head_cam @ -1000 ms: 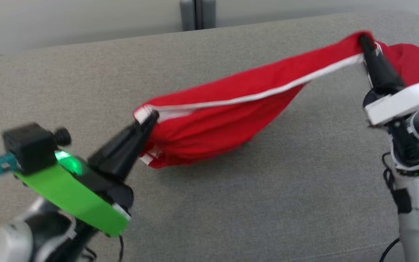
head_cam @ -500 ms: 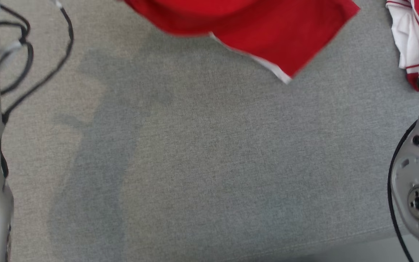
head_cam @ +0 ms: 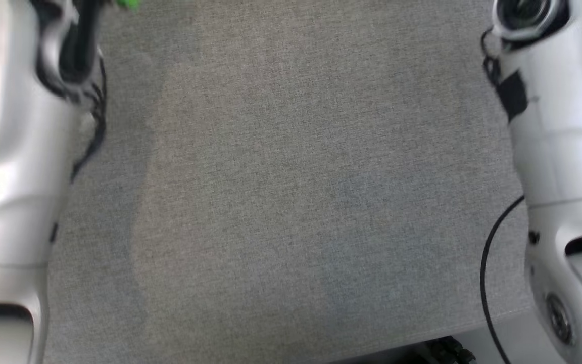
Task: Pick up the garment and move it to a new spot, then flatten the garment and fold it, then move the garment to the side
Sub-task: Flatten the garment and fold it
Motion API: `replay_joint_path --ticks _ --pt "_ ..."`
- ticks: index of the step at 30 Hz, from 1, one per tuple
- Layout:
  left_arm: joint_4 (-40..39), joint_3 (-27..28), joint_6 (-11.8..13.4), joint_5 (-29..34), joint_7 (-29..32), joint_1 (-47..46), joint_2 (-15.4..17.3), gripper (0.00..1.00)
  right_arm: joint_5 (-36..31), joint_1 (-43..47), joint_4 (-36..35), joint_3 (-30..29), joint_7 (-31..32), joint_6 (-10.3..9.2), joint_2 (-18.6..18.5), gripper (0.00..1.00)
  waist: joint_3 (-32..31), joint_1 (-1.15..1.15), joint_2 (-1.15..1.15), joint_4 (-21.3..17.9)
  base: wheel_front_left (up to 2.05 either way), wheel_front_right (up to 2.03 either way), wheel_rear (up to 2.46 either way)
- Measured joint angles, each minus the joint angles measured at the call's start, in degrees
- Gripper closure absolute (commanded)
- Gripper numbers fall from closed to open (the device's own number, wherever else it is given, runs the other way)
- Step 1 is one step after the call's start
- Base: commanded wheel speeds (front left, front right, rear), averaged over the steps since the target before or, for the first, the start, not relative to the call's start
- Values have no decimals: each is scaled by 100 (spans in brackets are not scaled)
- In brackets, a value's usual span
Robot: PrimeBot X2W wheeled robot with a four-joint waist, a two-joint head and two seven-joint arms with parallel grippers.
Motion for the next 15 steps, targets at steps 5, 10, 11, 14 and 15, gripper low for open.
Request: replay_joint_path --ticks 5,10,11,14,15 --pt "-397 -698 -7 -141 -658 1763 266 100 36 1802 -761 294 -180 1 -185 100 -122 0 0 54 0 0 0" --pt "-972 -686 -7 -386 -833 3472 279 100 147 3968 -1679 37 -285 9 -396 100 -438 -2 0 156 0 0 0" --pt "-1139 -679 -3 -402 -849 3874 282 100 166 4409 -1924 2 -279 9 -405 100 -536 -2 0 180 0 0 0" --pt "-1681 -645 138 -546 -857 4986 330 100 132 5764 -2539 -126 -101 9 -425 100 -845 -2 0 256 0 0 0" --pt "-1868 -631 208 -593 -857 5382 361 100 137 6218 -2784 -172 4 9 -414 100 -956 -2 0 280 0 0 0"
